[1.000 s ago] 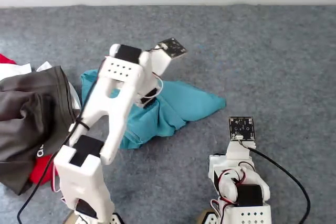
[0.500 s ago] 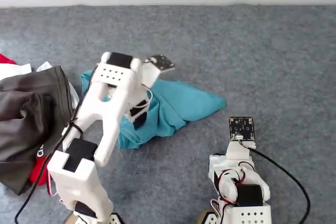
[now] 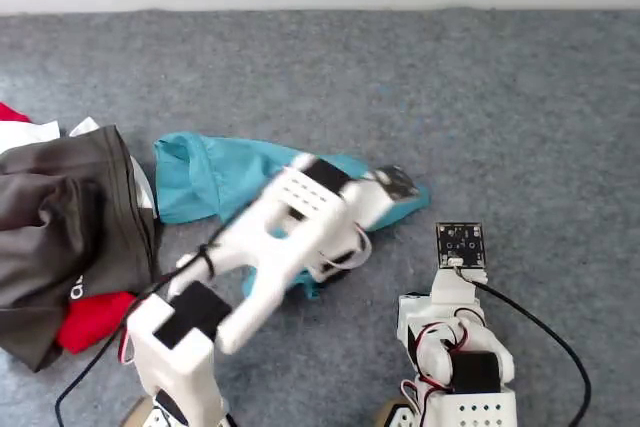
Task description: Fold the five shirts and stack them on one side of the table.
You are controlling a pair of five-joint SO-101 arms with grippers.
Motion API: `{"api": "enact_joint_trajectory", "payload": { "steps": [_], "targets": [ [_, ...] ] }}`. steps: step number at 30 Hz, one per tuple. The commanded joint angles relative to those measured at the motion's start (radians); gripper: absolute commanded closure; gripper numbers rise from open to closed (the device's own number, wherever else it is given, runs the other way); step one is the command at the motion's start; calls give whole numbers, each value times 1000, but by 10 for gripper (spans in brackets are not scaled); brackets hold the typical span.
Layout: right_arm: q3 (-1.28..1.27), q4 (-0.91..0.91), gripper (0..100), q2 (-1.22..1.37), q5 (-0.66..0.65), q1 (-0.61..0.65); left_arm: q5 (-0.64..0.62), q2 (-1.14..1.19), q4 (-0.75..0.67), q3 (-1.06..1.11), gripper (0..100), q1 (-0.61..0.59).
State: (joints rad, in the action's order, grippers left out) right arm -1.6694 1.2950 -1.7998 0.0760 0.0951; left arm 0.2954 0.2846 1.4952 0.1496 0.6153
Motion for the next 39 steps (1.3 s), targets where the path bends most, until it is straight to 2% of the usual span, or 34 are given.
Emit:
{"api": "enact_joint_trajectory", "payload": {
  "steps": [1, 7, 14, 19, 22, 27, 32, 39],
  "targets": [
    [-14, 7, 990, -4, -8, 1, -11, -54, -12, -4, 968, 60],
    [-14, 7, 990, -4, -8, 1, -25, -63, 11, -19, 959, 69],
    [-14, 7, 990, -4, -8, 1, -95, -63, 141, -171, 826, 71],
    [-14, 7, 990, -4, -8, 1, -97, -63, 256, -326, 823, 69],
    [-14, 7, 990, -4, -8, 1, -107, -92, 261, -328, 823, 18],
    [-14, 7, 990, -4, -8, 1, -34, -252, 259, -145, 820, -81],
    [-14, 7, 990, -4, -8, 1, 28, -430, 252, 102, 819, -117],
    [-14, 7, 990, -4, -8, 1, 52, -502, 32, 406, 796, -115]
  ]
}}
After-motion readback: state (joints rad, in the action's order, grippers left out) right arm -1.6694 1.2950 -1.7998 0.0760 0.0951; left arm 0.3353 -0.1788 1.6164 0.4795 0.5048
